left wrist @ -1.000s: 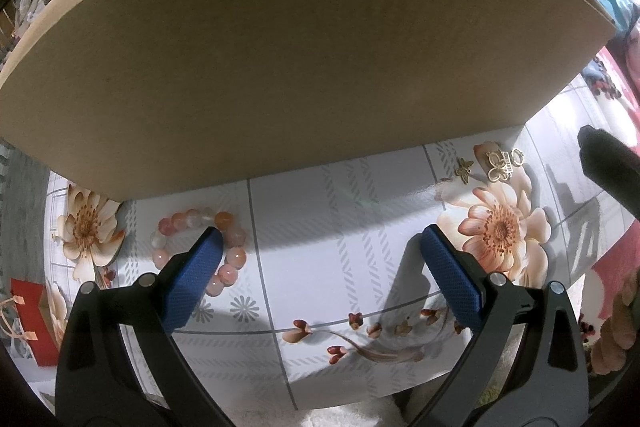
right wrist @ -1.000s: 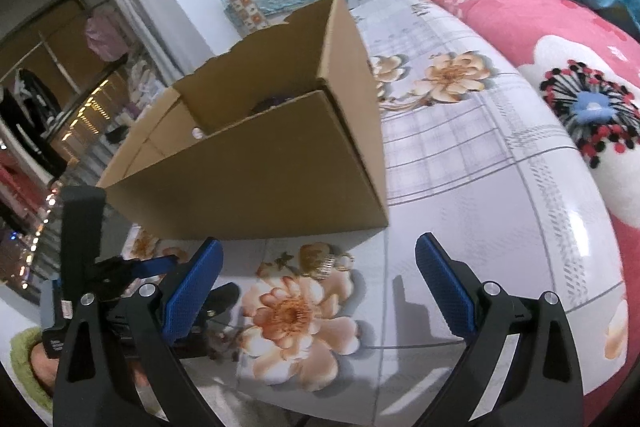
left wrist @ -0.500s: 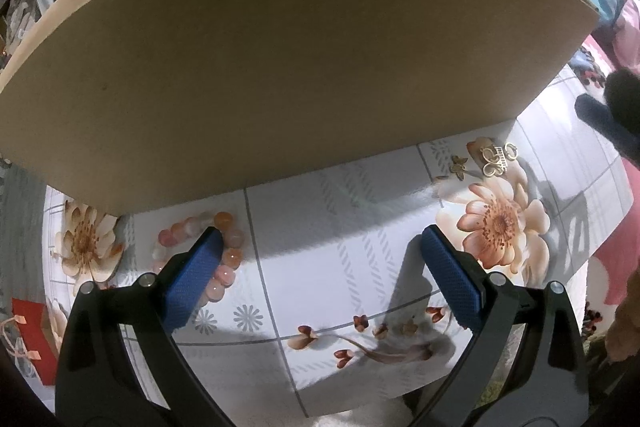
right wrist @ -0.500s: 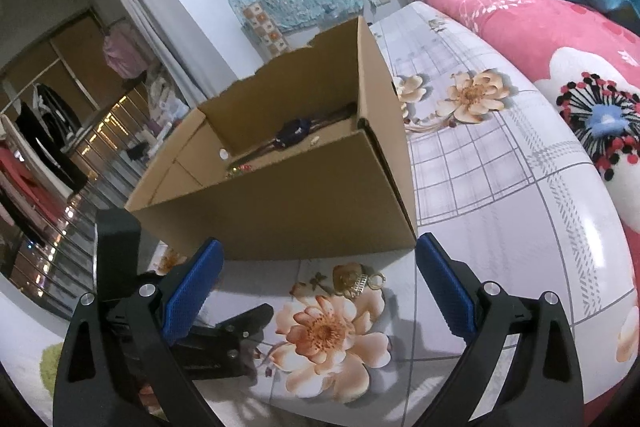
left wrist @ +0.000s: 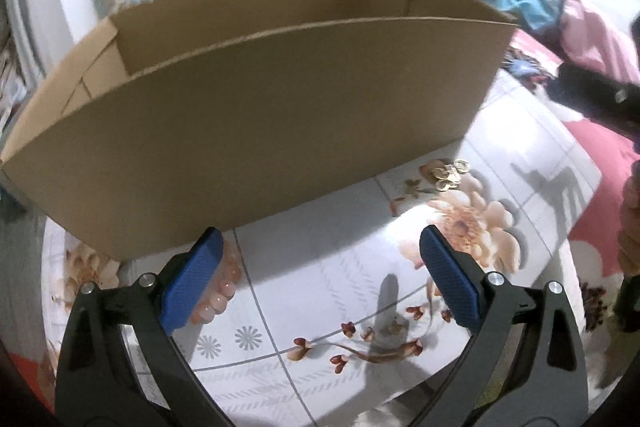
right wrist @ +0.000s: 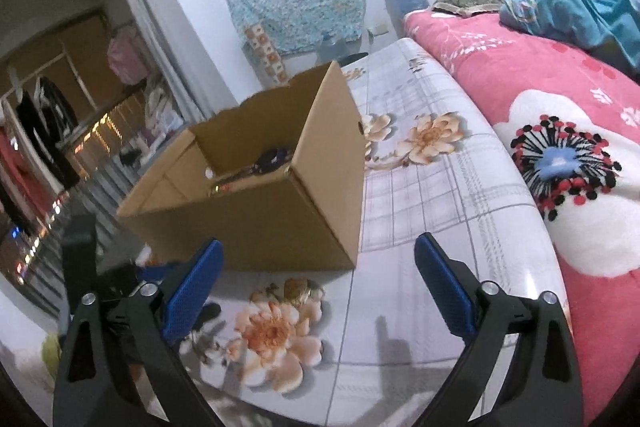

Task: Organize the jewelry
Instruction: 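Move both tools toward the gold charms on the flower print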

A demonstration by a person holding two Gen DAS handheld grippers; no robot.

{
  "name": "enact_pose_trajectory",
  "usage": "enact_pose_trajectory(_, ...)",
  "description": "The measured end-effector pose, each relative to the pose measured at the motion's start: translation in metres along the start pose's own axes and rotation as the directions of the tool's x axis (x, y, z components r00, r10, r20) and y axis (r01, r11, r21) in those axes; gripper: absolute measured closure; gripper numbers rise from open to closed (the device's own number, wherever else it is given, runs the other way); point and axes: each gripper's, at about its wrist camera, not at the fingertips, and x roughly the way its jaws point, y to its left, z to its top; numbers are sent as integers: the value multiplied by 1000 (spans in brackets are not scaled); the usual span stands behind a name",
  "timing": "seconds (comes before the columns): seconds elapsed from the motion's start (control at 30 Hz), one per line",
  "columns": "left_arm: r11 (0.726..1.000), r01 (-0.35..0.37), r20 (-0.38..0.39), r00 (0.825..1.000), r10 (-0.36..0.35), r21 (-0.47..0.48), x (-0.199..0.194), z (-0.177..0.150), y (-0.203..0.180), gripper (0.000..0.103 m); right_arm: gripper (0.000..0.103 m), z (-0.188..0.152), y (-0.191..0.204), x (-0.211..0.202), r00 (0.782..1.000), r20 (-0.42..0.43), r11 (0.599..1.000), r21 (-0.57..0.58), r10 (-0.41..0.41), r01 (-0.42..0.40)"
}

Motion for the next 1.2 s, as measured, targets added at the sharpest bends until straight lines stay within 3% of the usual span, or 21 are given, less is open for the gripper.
enact_pose_trajectory(0.2,991,6,55,998,-14,137,-11,-8,-21,9,23,-20,14,5,998,-58,999,-36,24,-26)
enact_pose_trajectory(0.3,980,-13,75,997,-2,199,-13,-9,-24,21,34,-24,15,11,996,-85,999,-18,39,-41)
enact_pose_trajectory(0.53,985,33,98,994,-50,169,-8,5,-16,50,55,-23,21,27,992,-112,998,-14,58,-60)
enact_pose_trajectory(0.6,987,39,110,992,-57,159,-7,12,-15,54,59,-18,25,30,994,-94,998,-32,58,-62)
enact_pose_trajectory(0.7,987,58,114,991,-75,148,-3,18,-13,61,62,-7,30,35,996,-63,996,-58,65,-69)
enact_pose_trajectory(0.97,985,54,124,989,-75,164,3,25,-9,62,64,14,30,48,998,-11,994,-85,69,-70)
enact_pose_trajectory(1.1,981,52,127,989,-77,189,5,27,-15,65,64,4,25,43,998,-27,995,-78,64,-65)
enact_pose_trajectory(1.2,962,88,91,989,-115,259,8,21,-26,66,64,-10,19,41,996,-67,996,-60,59,-63)
